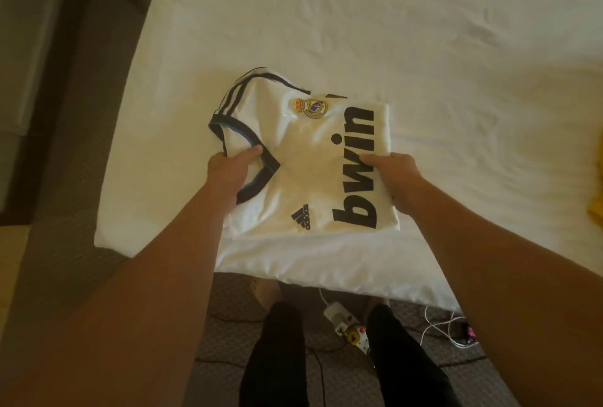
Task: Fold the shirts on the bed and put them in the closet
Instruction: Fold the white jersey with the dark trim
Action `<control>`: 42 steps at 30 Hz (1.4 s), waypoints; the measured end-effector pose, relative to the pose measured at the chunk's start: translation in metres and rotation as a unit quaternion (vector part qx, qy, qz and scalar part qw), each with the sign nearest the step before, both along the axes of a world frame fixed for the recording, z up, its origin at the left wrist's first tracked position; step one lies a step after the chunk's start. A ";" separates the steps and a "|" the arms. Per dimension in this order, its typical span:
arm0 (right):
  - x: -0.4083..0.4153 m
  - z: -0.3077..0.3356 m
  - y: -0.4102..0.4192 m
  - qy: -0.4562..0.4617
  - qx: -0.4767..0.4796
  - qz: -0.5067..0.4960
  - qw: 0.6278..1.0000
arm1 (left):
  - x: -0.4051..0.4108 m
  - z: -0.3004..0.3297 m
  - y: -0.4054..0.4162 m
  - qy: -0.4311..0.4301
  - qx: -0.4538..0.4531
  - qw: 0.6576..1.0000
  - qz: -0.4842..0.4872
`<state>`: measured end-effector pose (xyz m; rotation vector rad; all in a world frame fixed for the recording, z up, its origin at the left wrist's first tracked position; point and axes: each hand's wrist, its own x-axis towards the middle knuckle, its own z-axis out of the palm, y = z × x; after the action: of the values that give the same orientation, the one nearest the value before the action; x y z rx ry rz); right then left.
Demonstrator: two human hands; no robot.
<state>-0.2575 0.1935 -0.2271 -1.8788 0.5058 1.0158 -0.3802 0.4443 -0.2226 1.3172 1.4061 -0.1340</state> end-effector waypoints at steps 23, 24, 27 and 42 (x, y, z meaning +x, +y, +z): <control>-0.025 0.245 0.159 -0.224 0.110 0.353 0.902 | -0.115 0.245 0.052 -0.084 0.064 0.974 0.202; -0.035 0.259 0.173 -0.232 0.117 0.371 0.892 | -0.130 0.257 0.057 -0.083 0.061 0.970 0.219; -0.067 0.291 0.218 -0.253 0.132 0.414 0.865 | -0.174 0.287 0.078 -0.092 0.060 0.955 0.276; -0.296 0.370 0.457 -0.298 0.184 0.573 0.741 | -0.415 0.382 0.229 -0.102 0.185 0.902 0.377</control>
<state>-0.5538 0.6509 0.1427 -1.9114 -1.3151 1.0002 -0.7950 0.6729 0.1598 0.9495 1.7082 0.8026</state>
